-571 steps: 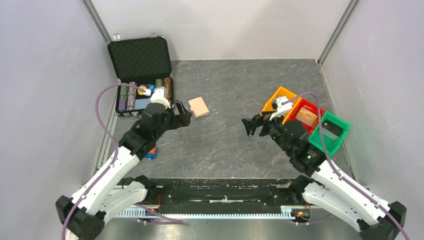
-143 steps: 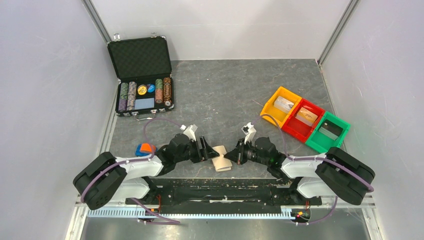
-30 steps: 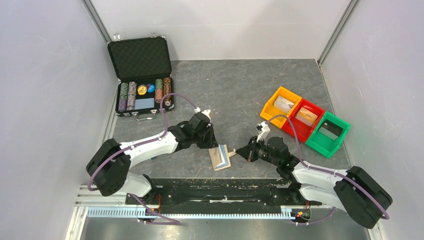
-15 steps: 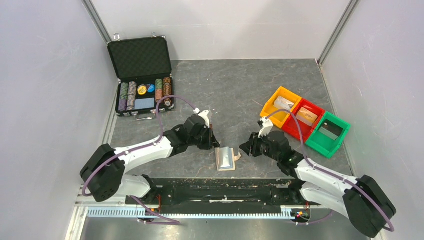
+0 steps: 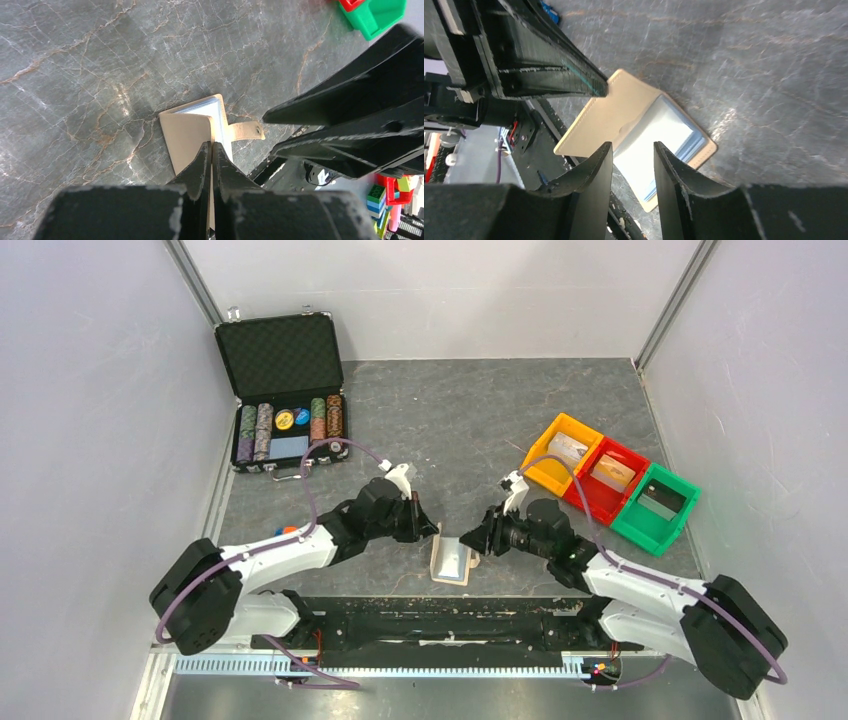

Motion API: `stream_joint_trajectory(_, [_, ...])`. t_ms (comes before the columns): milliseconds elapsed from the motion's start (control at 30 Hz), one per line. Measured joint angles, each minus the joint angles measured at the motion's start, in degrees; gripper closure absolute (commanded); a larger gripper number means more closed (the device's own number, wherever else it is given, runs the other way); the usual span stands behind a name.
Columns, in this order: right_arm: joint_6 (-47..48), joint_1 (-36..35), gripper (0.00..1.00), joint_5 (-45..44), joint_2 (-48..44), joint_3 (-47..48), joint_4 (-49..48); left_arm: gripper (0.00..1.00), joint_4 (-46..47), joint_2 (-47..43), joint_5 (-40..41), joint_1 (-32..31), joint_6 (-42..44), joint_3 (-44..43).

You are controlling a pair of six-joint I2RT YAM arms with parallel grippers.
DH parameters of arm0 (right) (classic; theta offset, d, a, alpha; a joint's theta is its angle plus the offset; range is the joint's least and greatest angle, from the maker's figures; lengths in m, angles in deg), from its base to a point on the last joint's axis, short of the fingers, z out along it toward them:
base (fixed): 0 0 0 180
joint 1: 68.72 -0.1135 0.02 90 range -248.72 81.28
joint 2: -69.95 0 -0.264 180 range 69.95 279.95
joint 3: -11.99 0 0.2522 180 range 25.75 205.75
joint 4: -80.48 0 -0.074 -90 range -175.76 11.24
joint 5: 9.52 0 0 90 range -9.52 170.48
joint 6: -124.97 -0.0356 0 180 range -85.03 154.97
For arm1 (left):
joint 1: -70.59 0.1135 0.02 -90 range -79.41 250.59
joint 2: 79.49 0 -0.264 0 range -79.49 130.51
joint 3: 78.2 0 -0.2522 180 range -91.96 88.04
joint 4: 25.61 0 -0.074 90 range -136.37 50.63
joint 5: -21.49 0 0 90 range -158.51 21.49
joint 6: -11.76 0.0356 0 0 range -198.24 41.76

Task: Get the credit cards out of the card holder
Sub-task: Open the card holder at the center of the board.

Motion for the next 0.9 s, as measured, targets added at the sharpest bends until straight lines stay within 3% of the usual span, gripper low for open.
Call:
stream_joint_trajectory(200, [-3.1, -3.3, 0.66, 0.5, 6.9, -0.8, -3.8, 0.95, -0.3, -1.2, 1.5, 0.7, -0.2, 0.7])
stream_joint_trajectory(367, [-3.9, -4.2, 0.68, -0.5, 10.8, -1.0, -3.7, 0.77, -4.9, -2.3, 5.4, 1.3, -0.2, 0.4])
stream_joint_trajectory(633, [-3.1, -4.2, 0.69, -4.5, 14.3, -1.3, -2.8, 0.60, -17.3, -1.0, 12.7, 1.8, -0.2, -2.7])
stream_joint_trajectory(767, [-2.8, -4.0, 0.69, -4.9, 15.9, -1.3, -4.2, 0.59, -19.6, -0.4, 12.9, 1.8, -0.2, -2.9])
stream_joint_trajectory(900, [-2.2, -3.7, 0.69, -4.7, 17.1, -0.7, -5.4, 0.69, -19.7, -0.3, 12.0, 1.8, -0.2, -2.8])
